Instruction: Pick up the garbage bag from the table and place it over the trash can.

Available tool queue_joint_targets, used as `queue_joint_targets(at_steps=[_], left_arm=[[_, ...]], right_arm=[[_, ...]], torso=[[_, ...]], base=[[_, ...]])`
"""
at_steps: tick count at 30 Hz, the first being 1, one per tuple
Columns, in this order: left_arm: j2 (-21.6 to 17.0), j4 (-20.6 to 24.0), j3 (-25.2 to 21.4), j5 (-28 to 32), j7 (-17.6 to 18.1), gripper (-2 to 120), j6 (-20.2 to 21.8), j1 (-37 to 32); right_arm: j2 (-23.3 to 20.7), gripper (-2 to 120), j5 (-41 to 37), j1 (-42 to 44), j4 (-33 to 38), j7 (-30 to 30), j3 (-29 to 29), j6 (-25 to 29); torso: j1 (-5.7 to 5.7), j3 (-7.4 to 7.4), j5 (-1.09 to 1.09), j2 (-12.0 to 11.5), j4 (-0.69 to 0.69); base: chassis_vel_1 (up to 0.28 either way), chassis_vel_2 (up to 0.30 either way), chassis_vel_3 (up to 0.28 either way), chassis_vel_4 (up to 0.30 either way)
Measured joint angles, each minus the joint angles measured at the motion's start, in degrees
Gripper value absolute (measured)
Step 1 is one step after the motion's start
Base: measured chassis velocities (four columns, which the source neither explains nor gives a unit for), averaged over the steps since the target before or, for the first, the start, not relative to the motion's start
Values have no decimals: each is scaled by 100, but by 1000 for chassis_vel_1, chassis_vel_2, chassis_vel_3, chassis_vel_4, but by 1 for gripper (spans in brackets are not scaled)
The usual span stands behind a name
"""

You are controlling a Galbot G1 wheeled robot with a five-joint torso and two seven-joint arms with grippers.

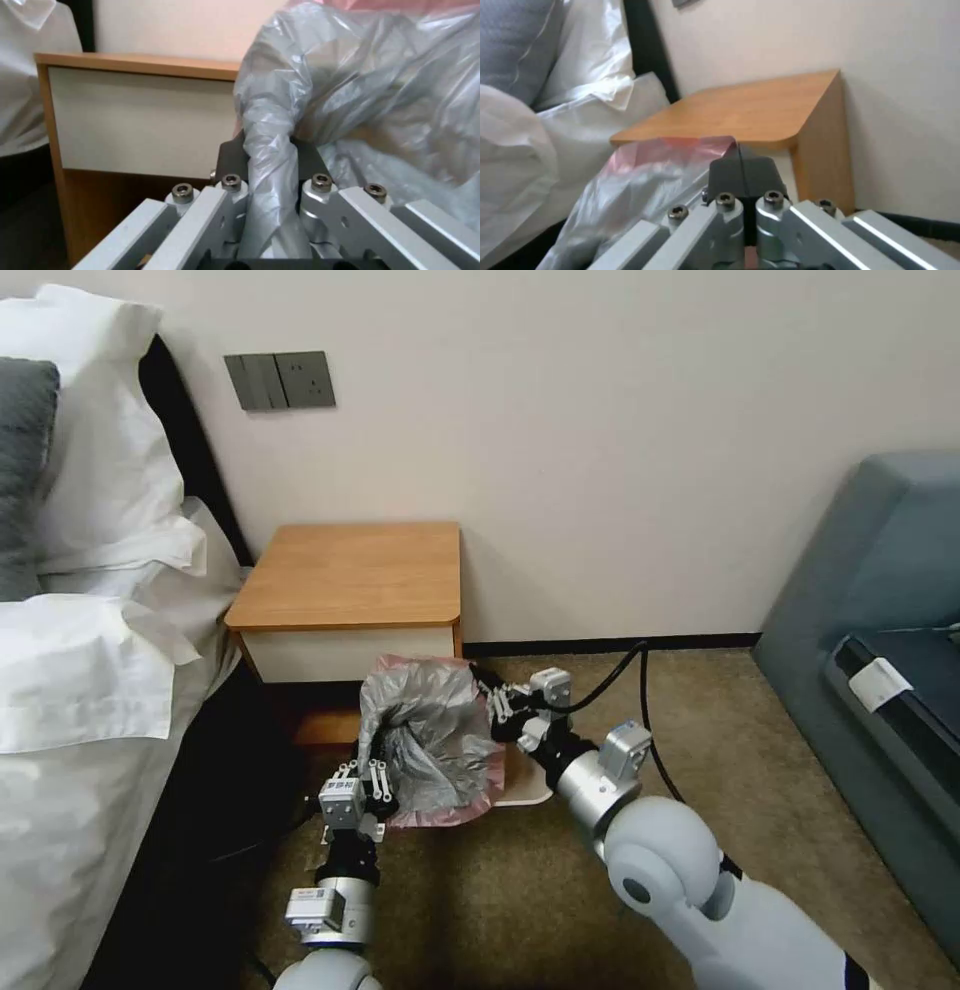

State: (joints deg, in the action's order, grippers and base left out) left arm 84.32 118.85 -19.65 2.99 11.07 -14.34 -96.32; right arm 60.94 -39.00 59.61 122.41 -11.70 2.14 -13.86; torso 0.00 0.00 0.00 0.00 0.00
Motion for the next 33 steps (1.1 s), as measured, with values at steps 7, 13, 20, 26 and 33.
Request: queue_joint_targets(at_steps=[7, 13, 20, 26, 33], left_arm=[[-1, -6, -1, 219, -4, 9, -21, 12], [-6, 19, -18, 398, -153, 9, -71, 22], [35, 7, -21, 530, -203, 9, -81, 48], [41, -41, -73, 606, -202, 9, -71, 93], [41, -55, -234, 771, -339, 9, -153, 152]], right_arm=[[-276, 0, -318, -273, -49, -173, -233, -185], [-623, 0, -602, -451, -235, -162, -351, -349], [-719, 1, -1014, -482, -220, -172, -490, -521], [-846, 25, -1479, 89, 395, -282, -1133, -644], [-1502, 50, -1652, 1430, 903, 892, -2082, -852]], torso=[[0, -1, 0, 0, 1], [0, 0, 1, 0, 0], [0, 0, 1, 0, 1], [0, -1, -1, 0, 0], [0, -1, 0, 0, -2]], base=[[0, 0, 0, 0], [0, 0, 0, 0], [0, 0, 0, 0], [0, 0, 0, 0], [0, 0, 0, 0]])
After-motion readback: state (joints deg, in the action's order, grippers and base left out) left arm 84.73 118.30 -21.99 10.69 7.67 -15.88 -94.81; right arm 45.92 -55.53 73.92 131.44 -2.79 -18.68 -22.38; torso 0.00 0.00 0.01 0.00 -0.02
